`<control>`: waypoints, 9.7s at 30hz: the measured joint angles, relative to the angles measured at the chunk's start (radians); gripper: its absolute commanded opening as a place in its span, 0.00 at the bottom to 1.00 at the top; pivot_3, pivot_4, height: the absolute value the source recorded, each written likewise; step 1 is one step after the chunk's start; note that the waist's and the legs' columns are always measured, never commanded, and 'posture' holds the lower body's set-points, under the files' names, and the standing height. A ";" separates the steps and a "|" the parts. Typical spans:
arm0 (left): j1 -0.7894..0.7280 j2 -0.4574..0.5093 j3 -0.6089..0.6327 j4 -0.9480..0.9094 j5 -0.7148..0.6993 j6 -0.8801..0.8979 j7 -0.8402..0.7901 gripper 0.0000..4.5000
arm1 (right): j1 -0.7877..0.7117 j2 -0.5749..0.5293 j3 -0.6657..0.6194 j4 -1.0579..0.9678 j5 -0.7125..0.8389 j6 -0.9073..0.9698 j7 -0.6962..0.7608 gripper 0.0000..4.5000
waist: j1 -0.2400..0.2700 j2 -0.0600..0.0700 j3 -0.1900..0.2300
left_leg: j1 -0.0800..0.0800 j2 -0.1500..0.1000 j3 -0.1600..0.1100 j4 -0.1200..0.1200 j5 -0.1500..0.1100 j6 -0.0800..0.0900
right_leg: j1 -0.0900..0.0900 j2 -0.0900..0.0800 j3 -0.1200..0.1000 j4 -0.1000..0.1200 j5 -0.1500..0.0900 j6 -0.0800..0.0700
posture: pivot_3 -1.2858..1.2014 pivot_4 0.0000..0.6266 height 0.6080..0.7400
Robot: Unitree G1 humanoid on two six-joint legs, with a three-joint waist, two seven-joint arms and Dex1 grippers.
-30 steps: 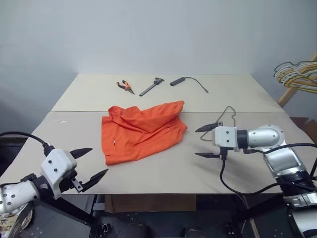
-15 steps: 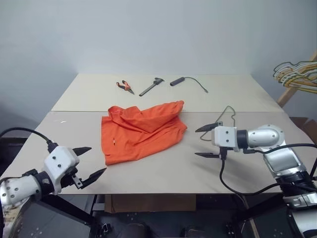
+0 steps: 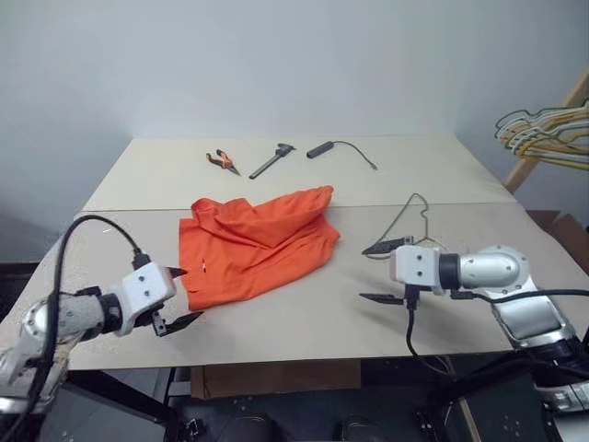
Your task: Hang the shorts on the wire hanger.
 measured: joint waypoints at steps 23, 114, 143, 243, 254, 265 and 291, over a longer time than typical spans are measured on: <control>-0.217 -0.046 -0.243 0.287 0.153 0.054 -0.020 0.16 | 0.026 -0.008 -0.001 -0.055 -0.004 0.068 -0.038 1.00 | -0.046 0.000 0.000 | 0.006 0.001 0.005 0.001 0.000 0.000 | 0.000 0.003 0.008 0.005 0.000 0.001 | 0.51 0.00 1.00; -0.737 -0.122 0.227 0.150 0.189 0.035 0.560 0.00 | -0.977 0.479 0.032 0.896 -0.305 -0.362 -1.013 0.00 | -0.099 -0.018 -0.009 | -0.014 0.006 0.026 -0.024 0.013 -0.028 | -0.045 0.010 0.004 0.012 0.014 -0.014 | 0.53 0.00 1.00; 0.690 -0.013 0.379 -0.282 0.108 -0.110 -0.197 0.00 | -0.239 0.156 0.412 0.355 -0.456 -0.601 -0.251 0.00 | -0.072 -0.020 -0.007 | 0.023 0.019 0.041 -0.015 0.002 -0.014 | -0.014 0.010 0.011 0.015 -0.003 -0.022 | 0.53 0.00 1.00; 0.130 -0.050 0.169 -0.274 -0.285 0.056 -0.133 1.00 | -0.622 0.490 -0.077 1.076 -0.078 0.684 -0.634 0.56 | -0.127 -0.015 -0.006 | 0.015 0.019 0.038 -0.014 0.003 -0.016 | -0.019 0.014 0.011 0.016 0.007 -0.021 | 0.51 0.00 1.00; 0.116 -0.063 0.150 -0.275 -0.285 0.065 -0.083 1.00 | -0.625 0.498 -0.076 1.097 -0.087 0.680 -0.680 0.00 | -0.126 -0.019 -0.010 | 0.022 0.019 0.038 -0.015 0.002 -0.016 | -0.012 0.013 0.011 0.015 0.006 -0.021 | 0.51 0.00 1.00; -0.219 -0.409 0.175 -0.242 -0.630 0.526 0.392 1.00 | -0.398 0.485 -0.080 0.546 0.007 0.715 -0.544 0.00 | -0.116 -0.016 -0.009 | 0.017 0.018 0.033 -0.015 0.002 -0.015 | -0.014 0.012 0.011 0.014 0.007 -0.018 | 0.51 0.00 1.00; -0.490 -0.742 0.285 0.000 -1.243 0.556 1.044 0.44 | -0.126 0.464 0.022 -0.209 0.212 0.627 -0.362 0.00 | -0.100 -0.019 -0.010 | 0.016 0.015 0.032 -0.012 0.002 -0.016 | -0.012 0.013 0.008 0.011 0.008 -0.018 | 0.49 0.00 1.00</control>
